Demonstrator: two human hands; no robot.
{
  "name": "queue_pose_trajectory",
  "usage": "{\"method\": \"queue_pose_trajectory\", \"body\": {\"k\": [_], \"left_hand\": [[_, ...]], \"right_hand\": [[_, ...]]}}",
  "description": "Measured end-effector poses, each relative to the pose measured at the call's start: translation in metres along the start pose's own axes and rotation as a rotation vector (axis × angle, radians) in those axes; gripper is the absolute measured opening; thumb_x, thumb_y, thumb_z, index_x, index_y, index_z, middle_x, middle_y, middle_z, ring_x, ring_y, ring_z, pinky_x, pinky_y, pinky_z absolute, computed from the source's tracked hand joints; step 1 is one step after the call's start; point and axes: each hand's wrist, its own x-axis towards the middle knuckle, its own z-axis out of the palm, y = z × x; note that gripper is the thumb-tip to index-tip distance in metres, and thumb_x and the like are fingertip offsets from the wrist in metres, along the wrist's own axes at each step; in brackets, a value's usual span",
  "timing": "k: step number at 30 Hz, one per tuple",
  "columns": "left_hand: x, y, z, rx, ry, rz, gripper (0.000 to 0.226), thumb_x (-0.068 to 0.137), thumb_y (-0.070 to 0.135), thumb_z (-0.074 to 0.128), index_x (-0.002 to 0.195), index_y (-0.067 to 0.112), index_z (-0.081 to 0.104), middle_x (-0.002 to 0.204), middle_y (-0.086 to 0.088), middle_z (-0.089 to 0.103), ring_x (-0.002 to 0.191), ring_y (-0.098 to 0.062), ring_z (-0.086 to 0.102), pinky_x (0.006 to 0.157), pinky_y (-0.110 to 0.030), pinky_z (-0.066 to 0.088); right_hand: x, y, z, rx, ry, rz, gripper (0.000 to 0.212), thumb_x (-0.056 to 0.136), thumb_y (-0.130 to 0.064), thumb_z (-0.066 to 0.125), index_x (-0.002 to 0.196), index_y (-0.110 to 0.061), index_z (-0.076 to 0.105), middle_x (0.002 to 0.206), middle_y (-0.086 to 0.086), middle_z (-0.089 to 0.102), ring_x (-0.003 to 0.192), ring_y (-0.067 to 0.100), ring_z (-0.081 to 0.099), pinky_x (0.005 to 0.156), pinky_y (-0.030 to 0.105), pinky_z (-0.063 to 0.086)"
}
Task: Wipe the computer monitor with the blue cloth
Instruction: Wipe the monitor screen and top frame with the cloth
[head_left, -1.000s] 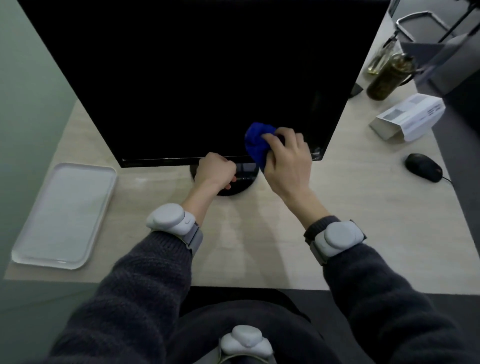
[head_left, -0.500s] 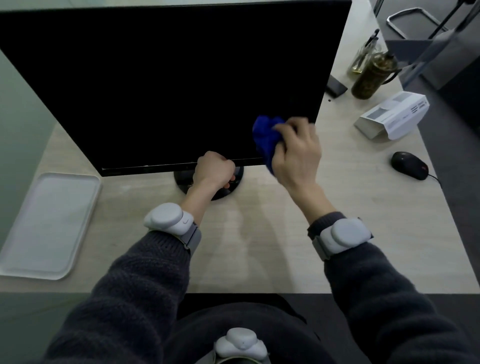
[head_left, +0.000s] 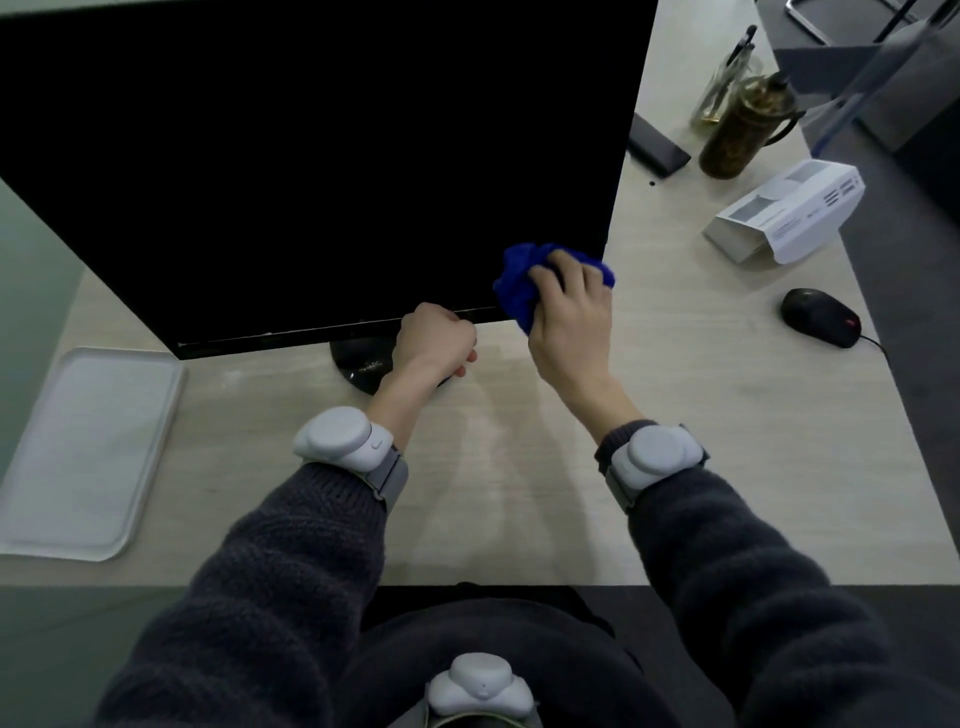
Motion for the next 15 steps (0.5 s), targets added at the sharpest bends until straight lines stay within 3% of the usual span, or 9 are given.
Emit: {"method": "queue_pose_trajectory", "body": {"k": [3,6,11,15], "left_hand": [[0.0,-0.004,0.002,0.006,-0.006,0.015,0.021,0.079,0.023,0.051,0.065,0.018,0.065,0.058,0.003,0.067,0.051,-0.017,0.066,0.062,-0.037,0.06],[0.004,-0.006,0.001,0.011,-0.011,0.003,0.02,0.073,0.023,0.051,0.062,0.018,0.067,0.056,0.001,0.068,0.051,-0.018,0.066,0.06,-0.036,0.06],[0.007,-0.001,0.008,-0.008,-0.028,-0.037,0.022,0.078,0.024,0.05,0.068,0.015,0.067,0.05,0.007,0.066,0.041,-0.01,0.062,0.05,-0.026,0.055],[0.008,0.014,0.02,-0.246,-0.082,-0.2,0.027,0.088,0.021,0.048,0.099,0.004,0.065,0.066,-0.002,0.068,0.048,-0.015,0.063,0.044,-0.021,0.05]], "right_hand": [[-0.029,0.0,0.008,0.004,-0.167,0.071,0.027,0.08,-0.001,0.061,0.106,-0.003,0.065,0.12,0.016,0.061,0.09,0.038,0.055,0.071,0.046,0.046],[-0.023,-0.002,0.0,0.049,-0.179,0.098,0.026,0.078,0.0,0.057,0.102,-0.003,0.066,0.113,0.016,0.063,0.087,0.037,0.055,0.068,0.044,0.045],[0.023,-0.006,-0.038,0.158,0.103,0.107,0.028,0.074,-0.001,0.051,0.097,-0.002,0.066,0.105,0.015,0.063,0.084,0.035,0.054,0.068,0.038,0.04],[0.061,-0.009,-0.06,0.22,0.349,0.087,0.029,0.079,0.002,0.05,0.102,-0.001,0.066,0.111,0.016,0.061,0.093,0.026,0.047,0.074,0.039,0.042]]}}
